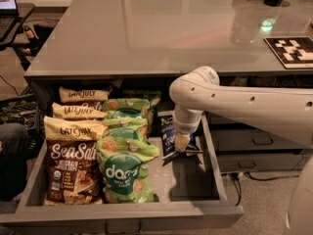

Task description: Pick blue chip bag from top drawer and place on counter

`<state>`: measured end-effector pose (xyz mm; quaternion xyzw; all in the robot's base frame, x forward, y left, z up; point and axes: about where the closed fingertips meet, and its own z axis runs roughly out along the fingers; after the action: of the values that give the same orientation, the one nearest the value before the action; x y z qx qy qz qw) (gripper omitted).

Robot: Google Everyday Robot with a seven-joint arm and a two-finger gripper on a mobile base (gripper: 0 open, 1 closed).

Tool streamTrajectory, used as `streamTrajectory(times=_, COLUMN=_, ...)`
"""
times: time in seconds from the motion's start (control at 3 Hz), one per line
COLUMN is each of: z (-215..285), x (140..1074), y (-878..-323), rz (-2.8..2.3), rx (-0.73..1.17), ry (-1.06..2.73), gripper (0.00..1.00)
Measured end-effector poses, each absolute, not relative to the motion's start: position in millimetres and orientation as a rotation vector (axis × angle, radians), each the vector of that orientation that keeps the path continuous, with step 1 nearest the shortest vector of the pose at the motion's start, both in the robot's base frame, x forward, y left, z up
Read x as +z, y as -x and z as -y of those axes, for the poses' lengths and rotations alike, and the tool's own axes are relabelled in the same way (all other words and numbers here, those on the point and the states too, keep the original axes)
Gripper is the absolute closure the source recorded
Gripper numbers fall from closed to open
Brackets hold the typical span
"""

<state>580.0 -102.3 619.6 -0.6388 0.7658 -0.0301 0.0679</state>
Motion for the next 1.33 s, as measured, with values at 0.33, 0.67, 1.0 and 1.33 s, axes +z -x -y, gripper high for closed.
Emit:
streamTrajectory(times=0.33, z=102, x=620, y=-580, rz=-2.307, rx=-0.091, ry=1.924, gripper=0.87)
streamTrajectory(times=0.67, z=102, x=623, y=-580, rz=-2.307, rx=-0.091, ry=1.924, gripper=1.00)
streamTrajectory(times=1.0, z=104, x=652, y=-586, rz=-2.299, rx=-0.058, ry=1.850, gripper=1.00)
streamTrajectory(times=1.33, z=117, x=695, y=-587, rz=-2.332, rx=-0.045, ry=1.719, gripper=1.00)
